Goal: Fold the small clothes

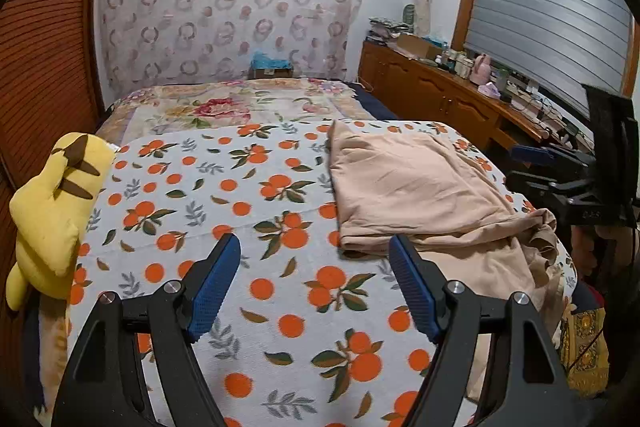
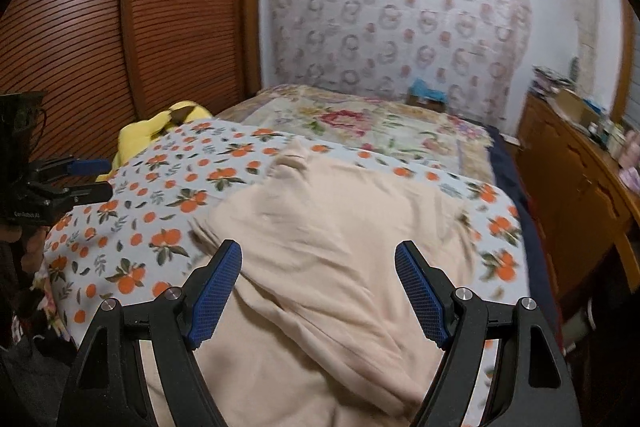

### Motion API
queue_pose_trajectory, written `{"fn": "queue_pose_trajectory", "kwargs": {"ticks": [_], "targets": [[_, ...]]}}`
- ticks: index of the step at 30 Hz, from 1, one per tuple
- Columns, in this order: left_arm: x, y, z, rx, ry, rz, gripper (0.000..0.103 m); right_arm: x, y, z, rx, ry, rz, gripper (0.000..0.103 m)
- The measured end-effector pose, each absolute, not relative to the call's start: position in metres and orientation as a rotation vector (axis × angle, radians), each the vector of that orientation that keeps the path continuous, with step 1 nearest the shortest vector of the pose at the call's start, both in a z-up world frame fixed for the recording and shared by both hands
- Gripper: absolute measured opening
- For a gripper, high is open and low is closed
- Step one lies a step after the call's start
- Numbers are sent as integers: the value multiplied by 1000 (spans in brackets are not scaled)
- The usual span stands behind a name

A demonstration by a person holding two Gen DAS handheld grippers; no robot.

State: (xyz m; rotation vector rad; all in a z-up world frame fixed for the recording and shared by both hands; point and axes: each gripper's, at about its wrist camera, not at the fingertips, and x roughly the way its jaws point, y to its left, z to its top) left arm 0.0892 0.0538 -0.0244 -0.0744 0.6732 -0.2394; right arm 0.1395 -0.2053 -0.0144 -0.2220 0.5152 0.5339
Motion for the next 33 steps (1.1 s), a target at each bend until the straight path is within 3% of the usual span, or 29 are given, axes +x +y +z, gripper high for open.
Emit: {"fn": "queue_pose_trajectory", "kwargs": {"ticks": [9,14,16,17,18,19,29,33], "targets": [[90,66,-35,-96,682,-226,77,180,-117,-39,-358,649,732,80],[91,68,-40,-98,694,-227,77,201,-73,-73,-497,725,748,71],[91,68,-43,-100,698,-229,77,206,-65,-82,-555,732,727,50],[90,68,-44,-101,700,-231,77,207,-61,-82,-565,722,731,46],[90,68,-44,-101,701,-232,77,208,-62,-81,-561,719,741,23],[90,67,-46,-101,704,-234,77,209,-62,-79,-566,721,736,11],[90,53,-51,-94,715,-275,77,241,-168,6,-368,550,547,6],[90,48,-53,-94,723,-288,77,277,-223,18,-316,563,383,6]]}}
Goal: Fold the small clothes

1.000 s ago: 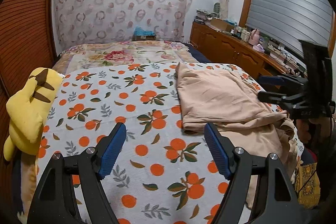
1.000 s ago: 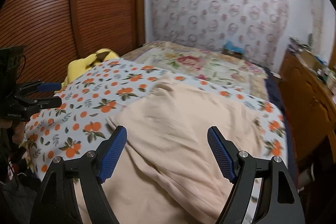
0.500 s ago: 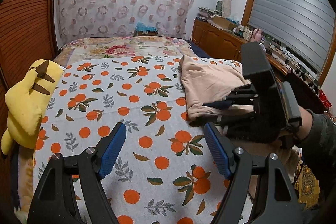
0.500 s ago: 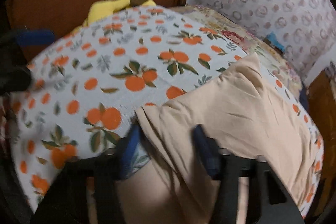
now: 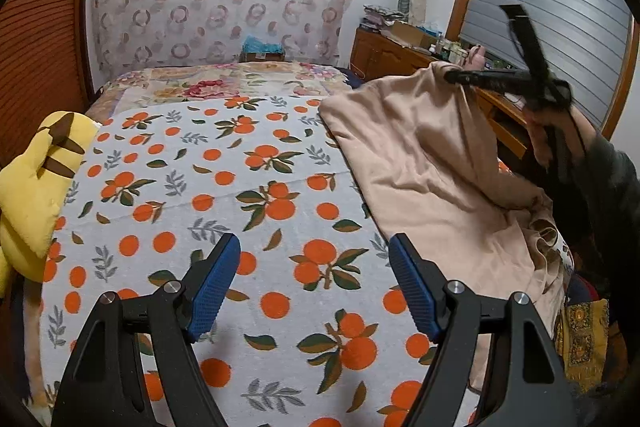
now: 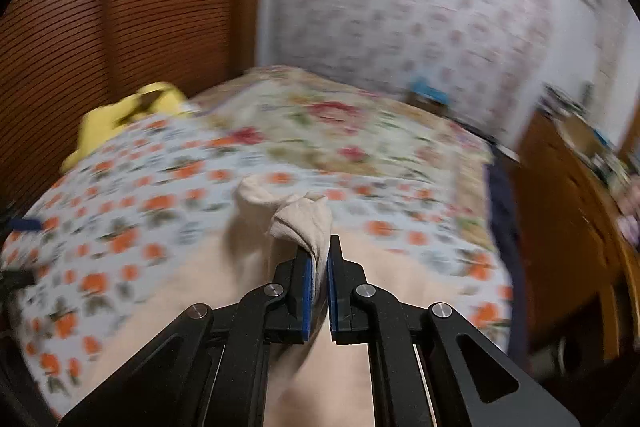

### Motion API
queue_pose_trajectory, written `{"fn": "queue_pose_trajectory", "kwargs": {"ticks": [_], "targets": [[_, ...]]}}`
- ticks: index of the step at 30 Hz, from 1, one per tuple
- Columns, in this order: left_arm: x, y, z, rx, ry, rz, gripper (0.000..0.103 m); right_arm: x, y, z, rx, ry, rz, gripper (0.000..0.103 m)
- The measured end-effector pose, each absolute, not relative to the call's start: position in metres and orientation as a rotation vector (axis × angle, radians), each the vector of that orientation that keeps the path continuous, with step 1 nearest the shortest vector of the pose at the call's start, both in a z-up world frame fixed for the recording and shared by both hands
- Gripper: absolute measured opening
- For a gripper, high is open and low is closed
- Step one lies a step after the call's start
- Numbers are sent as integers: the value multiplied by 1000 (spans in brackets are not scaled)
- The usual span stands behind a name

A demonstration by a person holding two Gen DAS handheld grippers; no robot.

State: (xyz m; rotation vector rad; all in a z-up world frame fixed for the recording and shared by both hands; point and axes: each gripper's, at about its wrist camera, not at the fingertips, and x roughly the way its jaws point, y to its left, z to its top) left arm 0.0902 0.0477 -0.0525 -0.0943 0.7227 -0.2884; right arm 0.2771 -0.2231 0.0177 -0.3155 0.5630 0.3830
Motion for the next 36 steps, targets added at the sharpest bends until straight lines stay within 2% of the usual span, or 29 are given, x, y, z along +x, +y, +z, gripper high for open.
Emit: {"fn": "queue_pose_trajectory", "kwargs": {"ticks": [5,7,10,20,24,26,33,34,35,36], "targets": [[91,41,-55,-86,735,-299,77,327,-275,4,-209,650,202,6],[91,37,-56,-83,739,-308,77,345,-278,-10,-191,721,164,16],[92,31,-57,-76,744,-322,77,342,-286,-19,-179,735,142,24],[89,-2,-63,-58,766,-399,77,187,-298,-28,-120,687,317,25],[86,-16,-68,-40,784,-426,77,141,-298,-46,-104,706,361,43],[83,-22,-69,-30,788,-436,77,125,-293,-54,-106,717,366,45],[75,-33,-73,-24,799,-466,77,107,-286,-62,-164,746,375,45],[73,-34,-74,-26,803,-473,77,105,-285,-58,-170,754,373,39],[72,-36,-76,-26,808,-480,77,107,-287,-60,-166,764,384,29],[71,-38,-77,-25,811,-484,77,106,-288,-60,-164,771,393,10]]}}
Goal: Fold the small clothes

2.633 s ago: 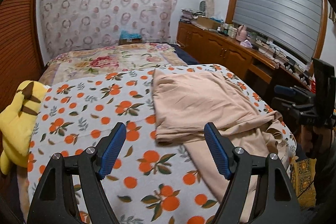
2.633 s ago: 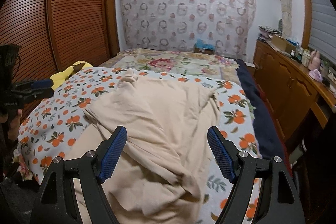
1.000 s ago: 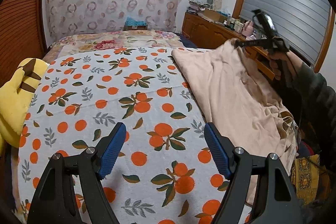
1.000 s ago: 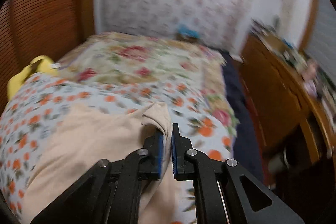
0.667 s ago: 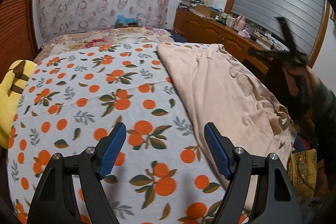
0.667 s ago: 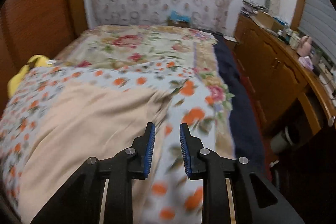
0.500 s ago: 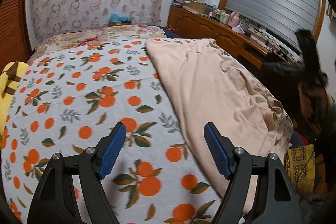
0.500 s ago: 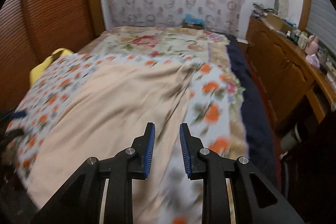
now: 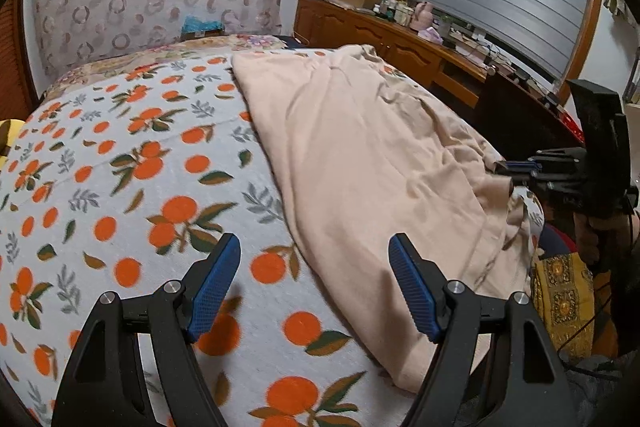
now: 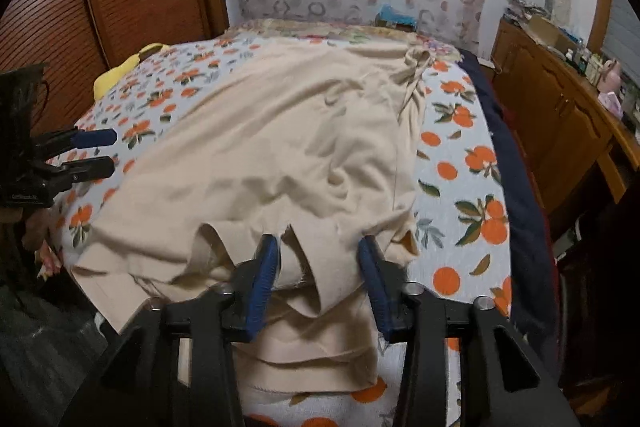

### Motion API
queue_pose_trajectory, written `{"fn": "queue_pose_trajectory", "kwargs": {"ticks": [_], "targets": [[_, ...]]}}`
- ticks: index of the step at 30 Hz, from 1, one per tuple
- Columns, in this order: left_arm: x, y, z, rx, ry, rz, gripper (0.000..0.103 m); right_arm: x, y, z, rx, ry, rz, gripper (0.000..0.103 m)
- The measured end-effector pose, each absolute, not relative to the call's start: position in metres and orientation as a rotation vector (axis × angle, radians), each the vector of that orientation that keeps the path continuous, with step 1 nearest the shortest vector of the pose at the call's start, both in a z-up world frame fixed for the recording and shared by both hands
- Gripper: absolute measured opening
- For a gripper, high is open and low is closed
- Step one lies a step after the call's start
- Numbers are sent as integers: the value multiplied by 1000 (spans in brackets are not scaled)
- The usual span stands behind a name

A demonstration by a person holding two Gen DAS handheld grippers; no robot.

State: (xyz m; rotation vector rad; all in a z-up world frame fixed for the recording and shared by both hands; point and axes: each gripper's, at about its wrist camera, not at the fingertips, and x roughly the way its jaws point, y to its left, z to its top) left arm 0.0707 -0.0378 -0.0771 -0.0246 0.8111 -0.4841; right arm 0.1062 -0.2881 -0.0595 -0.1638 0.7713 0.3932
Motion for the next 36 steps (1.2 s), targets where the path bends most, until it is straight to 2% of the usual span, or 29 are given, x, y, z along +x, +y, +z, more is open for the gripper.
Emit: {"fn": "queue_pose_trajectory", "kwargs": {"ticks": [2,4,9,14,15,19,22,33,35,36], "targets": [[69,-42,-80,-21,819,-487,77,100,-295,-54,-168,756,394,4],[68,-44,-81,-15,824,-491,77,86,-303,-43,-160,742,397,3],[64,-44,-80,-11,827,-493,77,54,-327,-37,-179,756,337,3],[57,-47,-83,-4,840,-503,77,55,-328,-53,-175,804,307,3],[56,-47,-84,-2,843,-502,77,55,-327,-54,-165,800,315,7],[53,-48,-86,-5,856,-504,77,60,-326,-54,-135,757,313,37],[53,-49,-87,-6,861,-503,77,63,-324,-60,-128,734,300,46],[42,-55,-91,6,870,-535,77,71,-316,-91,-89,784,296,49],[39,-58,-91,16,867,-545,69,68,-312,-92,-113,778,284,49],[38,-59,-90,23,867,-550,62,67,-310,-92,-121,779,282,49]]}}
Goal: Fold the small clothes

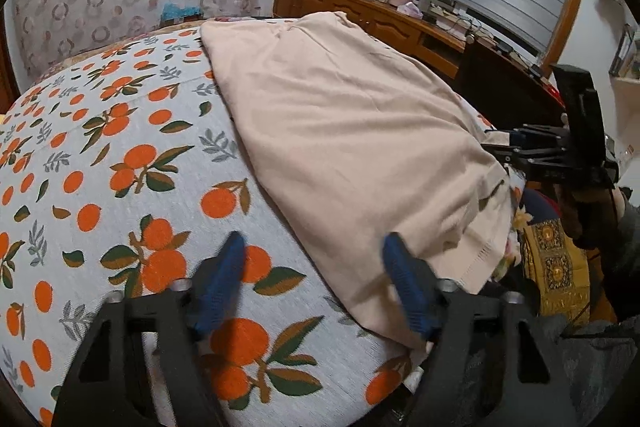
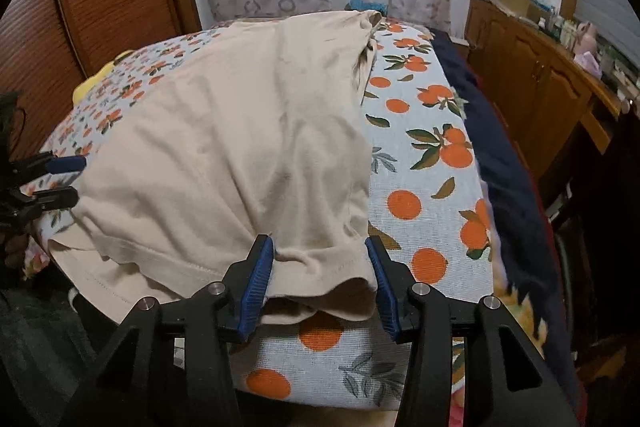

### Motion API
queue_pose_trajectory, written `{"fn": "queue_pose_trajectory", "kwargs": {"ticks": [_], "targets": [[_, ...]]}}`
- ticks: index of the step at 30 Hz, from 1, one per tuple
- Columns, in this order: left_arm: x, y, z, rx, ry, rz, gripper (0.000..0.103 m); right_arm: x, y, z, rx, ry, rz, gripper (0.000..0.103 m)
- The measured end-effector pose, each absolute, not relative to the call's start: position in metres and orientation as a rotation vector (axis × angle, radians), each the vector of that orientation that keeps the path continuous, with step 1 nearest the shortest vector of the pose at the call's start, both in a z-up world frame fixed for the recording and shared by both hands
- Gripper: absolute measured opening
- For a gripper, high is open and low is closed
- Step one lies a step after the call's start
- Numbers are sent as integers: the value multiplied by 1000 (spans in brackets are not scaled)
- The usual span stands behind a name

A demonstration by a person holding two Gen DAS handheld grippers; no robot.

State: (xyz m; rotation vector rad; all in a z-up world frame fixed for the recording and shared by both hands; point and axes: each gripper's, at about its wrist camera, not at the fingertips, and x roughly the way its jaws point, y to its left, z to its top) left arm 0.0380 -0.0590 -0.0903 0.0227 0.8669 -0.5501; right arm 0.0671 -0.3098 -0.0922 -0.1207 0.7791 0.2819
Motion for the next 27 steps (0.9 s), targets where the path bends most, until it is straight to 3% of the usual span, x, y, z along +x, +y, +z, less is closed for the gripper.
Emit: {"fn": "queue_pose_trajectory", "kwargs": {"ticks": [3,6,8,10,12,27], "targets": [[35,-62,-90,22,876,-586,44,63,-306,-91,-104,786,318,49],[32,-67,-90,23,883,-623,40,60,-300,-92,-136,781,350,48],[31,-70,-90,28,886,-649,34,58,-296,-92,-162,771,360,36],[31,-71,-90,24,891,-660,16,59,-296,-92,-153,771,386,15],[34,-70,-89,13,897,-670,8,60,-298,-93,-153,771,389,12],[64,-49,-26,-102,704,-651,6,51,-314,-39,-114,555,362,9]]}}
